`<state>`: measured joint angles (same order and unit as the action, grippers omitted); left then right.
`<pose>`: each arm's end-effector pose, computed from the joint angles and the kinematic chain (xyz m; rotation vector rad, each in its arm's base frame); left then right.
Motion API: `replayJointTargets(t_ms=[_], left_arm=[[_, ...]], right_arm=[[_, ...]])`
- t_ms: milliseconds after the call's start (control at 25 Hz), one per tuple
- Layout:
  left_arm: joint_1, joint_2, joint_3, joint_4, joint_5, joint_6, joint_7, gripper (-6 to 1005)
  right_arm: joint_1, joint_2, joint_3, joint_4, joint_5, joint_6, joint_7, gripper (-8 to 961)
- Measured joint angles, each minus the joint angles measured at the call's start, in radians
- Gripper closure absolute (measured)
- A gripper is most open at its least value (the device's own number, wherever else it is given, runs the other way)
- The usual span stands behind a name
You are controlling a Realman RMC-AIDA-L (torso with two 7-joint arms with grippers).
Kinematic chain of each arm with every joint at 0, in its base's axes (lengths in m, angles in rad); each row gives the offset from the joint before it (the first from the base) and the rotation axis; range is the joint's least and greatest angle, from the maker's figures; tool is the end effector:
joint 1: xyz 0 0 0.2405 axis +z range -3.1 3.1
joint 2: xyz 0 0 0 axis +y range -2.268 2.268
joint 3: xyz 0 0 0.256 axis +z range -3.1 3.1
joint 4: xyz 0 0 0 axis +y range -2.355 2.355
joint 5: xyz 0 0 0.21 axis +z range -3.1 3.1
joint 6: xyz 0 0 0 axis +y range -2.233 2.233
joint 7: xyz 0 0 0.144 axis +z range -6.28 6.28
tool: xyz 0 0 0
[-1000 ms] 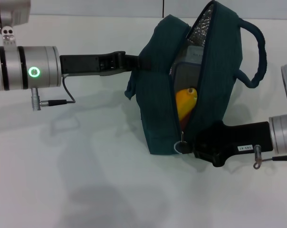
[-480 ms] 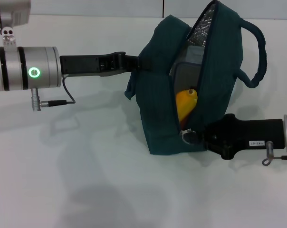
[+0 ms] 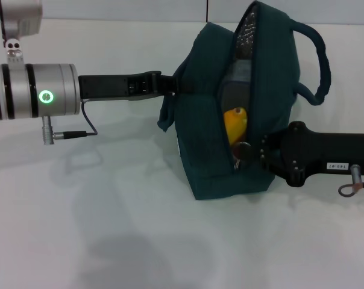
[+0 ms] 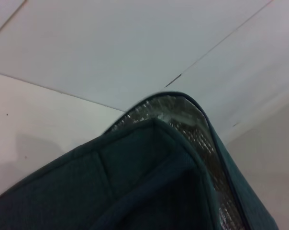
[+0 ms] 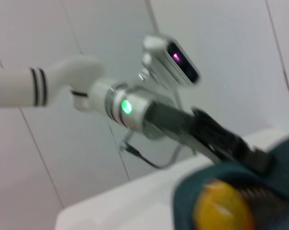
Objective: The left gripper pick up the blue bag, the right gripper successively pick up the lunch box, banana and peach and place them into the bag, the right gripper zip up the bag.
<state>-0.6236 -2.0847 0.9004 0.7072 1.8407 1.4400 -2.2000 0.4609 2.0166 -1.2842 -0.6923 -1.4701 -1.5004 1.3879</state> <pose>-0.2034 0.3671 -0.0121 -2.5493 -1.5373 -0.8506 0.2173 0.3154 -0.0240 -2.8778 0.4805 0.8973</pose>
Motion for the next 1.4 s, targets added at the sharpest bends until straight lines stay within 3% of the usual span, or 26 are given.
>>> replayJointTargets(t_ms=[400, 600, 920, 1160, 1360, 1400], left_arm=[[-0.017, -0.001, -0.004, -0.017, -0.007, -0.006, 0.059, 799], [-0.014, 0.001, -0.005, -0.037, -0.084, -0.006, 0.149, 794], [0.109, 0.004, -0.008, -0.044, -0.302, 0.033, 0.475, 786], [0.214, 0.003, -0.008, -0.213, -0.427, 0.204, 0.822, 586], [0.243, -0.004, -0.005, -0.389, -0.432, 0.232, 1.026, 348], [0.242, -0.005, -0.005, -0.425, -0.433, 0.231, 1.058, 339]], right_arm=[[0.011, 0.004, 0.001, -0.017, 0.035, -0.041, -0.032, 943], [0.018, 0.005, -0.004, -0.01, 0.055, -0.048, -0.05, 943], [0.011, 0.001, 0.0, -0.006, 0.13, -0.103, -0.098, 943], [0.018, 0.001, 0.011, -0.005, 0.187, -0.102, -0.115, 943], [0.021, 0.004, 0.045, -0.005, 0.219, -0.071, -0.127, 943], [0.025, 0.004, 0.048, -0.004, 0.227, -0.064, -0.127, 943]])
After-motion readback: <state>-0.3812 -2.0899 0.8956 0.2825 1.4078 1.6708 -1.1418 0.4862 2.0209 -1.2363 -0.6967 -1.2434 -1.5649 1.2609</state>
